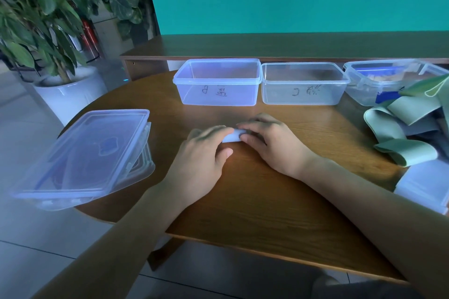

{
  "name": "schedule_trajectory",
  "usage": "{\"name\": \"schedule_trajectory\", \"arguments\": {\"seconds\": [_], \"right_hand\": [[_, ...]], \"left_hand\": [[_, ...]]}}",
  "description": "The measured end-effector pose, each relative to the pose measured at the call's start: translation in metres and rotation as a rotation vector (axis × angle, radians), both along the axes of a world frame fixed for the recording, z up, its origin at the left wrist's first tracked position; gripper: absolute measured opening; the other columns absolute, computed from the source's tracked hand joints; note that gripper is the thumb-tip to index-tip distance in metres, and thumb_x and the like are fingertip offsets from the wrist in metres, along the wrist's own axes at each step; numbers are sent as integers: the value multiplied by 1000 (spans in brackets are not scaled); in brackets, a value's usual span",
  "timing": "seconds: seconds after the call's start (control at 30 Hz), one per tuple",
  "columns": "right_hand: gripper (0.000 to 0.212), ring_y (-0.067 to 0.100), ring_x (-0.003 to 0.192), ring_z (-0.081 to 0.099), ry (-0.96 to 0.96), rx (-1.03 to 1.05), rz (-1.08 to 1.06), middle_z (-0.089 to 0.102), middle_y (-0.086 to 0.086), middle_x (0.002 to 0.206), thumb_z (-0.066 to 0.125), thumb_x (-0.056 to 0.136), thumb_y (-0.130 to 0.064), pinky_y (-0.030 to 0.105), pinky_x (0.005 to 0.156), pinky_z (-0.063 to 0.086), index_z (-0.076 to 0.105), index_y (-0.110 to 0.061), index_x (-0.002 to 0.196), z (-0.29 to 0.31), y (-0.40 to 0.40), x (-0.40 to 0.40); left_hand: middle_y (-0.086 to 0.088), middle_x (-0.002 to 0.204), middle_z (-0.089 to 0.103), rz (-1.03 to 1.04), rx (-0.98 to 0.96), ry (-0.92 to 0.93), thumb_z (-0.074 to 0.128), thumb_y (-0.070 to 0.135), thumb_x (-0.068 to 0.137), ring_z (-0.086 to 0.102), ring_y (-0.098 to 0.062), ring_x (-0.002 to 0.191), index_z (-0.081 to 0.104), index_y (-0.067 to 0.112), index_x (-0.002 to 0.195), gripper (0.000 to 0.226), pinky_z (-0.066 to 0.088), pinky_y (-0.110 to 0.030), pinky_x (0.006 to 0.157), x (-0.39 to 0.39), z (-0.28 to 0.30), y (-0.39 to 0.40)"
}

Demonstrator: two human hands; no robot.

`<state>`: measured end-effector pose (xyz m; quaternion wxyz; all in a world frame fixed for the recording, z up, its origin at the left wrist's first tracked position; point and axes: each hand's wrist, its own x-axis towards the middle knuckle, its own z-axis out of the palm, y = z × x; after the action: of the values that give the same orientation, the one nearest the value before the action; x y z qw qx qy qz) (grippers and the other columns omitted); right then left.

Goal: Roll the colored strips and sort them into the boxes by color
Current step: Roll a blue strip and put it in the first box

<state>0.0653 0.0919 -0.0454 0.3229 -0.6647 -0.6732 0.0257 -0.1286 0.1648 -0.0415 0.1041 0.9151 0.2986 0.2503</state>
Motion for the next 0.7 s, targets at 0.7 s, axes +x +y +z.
{"name": "schedule_trajectory", "arguments": {"seconds": [0.7], "right_hand": [[24,10,101,57,52,-39,19,68,-8,113,57,103,-16,18,88,42,67,-20,124,4,30,14]], "left_hand": [[11,105,60,29,-146,-71,68,33,93,57,-10,94,68,25,121,29,47,-27,85,35,5,46]]}}
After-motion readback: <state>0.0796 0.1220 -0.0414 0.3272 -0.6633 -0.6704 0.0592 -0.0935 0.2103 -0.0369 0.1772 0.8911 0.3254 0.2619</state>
